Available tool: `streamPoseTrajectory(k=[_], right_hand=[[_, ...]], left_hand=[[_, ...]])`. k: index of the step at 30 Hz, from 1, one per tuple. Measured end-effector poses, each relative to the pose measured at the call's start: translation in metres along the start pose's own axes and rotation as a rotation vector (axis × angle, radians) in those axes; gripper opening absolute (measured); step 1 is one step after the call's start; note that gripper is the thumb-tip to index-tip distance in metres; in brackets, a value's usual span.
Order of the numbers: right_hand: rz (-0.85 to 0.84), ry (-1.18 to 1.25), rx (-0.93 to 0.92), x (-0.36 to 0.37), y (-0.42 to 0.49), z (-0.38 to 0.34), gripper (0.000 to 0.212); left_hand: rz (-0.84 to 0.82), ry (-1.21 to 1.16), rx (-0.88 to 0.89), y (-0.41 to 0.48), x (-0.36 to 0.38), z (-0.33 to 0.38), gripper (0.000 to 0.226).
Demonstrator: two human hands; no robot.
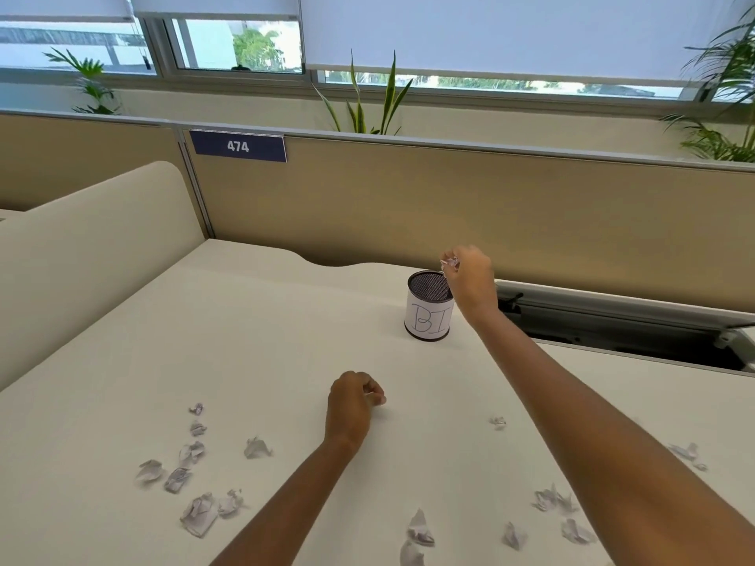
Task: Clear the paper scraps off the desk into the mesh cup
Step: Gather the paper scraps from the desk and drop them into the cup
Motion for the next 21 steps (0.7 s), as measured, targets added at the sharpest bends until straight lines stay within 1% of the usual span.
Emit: streamPoseTrajectory(k=[2, 5, 7, 11, 13, 16, 21], right_hand=[[-0.089, 0.012, 0.018, 0.012, 0.006, 0.005, 0.018], [-0.231, 0.041, 0.085, 0.025, 0.008, 0.015, 0.027], [-0.204, 0.061, 0.078, 0.025, 0.005, 0.02, 0.028], [0.046, 0.189, -0.007, 0.012, -0.025, 0.027, 0.031], [0.11, 0.195, -0.029, 0.011, -0.049, 0.035, 0.035], [0.088, 0.16, -0.027, 0.017, -0.088, 0.049, 0.036], [-0.042, 0.14, 0.008, 0.032, -0.139, 0.066, 0.037]], left_hand=[[0.003, -0.035, 0.006, 0.008, 0.0, 0.007, 0.003], [0.005, -0.078, 0.015, 0.022, -0.001, 0.017, 0.004], [0.011, -0.1, 0.026, 0.033, -0.003, 0.027, 0.005], [0.055, -0.097, 0.105, 0.058, -0.006, 0.055, 0.006], [0.088, -0.099, 0.155, 0.07, -0.006, 0.072, 0.007], [0.099, -0.075, 0.217, 0.085, 0.0, 0.099, 0.011], [0.035, -0.004, 0.25, 0.109, 0.02, 0.13, 0.015]])
Point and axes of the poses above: each hand's wrist, its own y-axis towards the middle knuckle, its own x-axis out of the palm, z = x × y, the point moved 3 cm from there along y, towards the middle knuckle, and after that the axes turned 6 degrees about y, right-handed, at the moved point
